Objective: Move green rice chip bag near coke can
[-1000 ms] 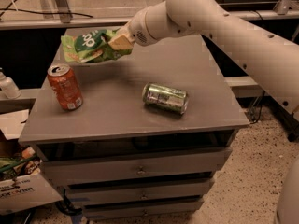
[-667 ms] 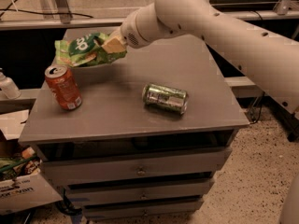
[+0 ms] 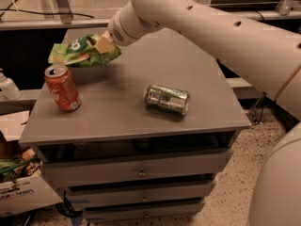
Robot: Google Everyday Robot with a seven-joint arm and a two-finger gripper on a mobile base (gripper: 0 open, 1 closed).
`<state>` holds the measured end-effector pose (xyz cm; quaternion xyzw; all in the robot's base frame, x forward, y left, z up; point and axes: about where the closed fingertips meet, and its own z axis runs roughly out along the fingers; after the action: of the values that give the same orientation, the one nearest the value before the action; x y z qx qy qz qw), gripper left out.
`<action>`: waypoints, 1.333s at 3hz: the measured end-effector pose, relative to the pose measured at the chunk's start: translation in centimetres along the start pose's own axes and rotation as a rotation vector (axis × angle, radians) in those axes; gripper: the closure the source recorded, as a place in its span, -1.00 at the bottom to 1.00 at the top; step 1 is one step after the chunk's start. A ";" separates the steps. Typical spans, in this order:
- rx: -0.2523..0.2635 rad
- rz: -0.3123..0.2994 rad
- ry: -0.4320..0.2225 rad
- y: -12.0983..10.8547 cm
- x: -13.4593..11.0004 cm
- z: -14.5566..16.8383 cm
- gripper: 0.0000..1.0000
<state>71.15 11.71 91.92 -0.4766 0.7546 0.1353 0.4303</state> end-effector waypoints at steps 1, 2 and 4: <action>-0.005 0.043 0.033 0.1 0.2 1.3 1.00; -0.027 0.084 0.051 0.7 1.1 2.2 1.00; -0.101 0.123 0.036 2.8 2.5 1.8 1.00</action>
Offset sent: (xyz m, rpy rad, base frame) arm 0.0020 0.0111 -0.0369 0.0252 0.1539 -0.0585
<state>69.32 12.72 88.27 -0.4530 0.7822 0.1907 0.3829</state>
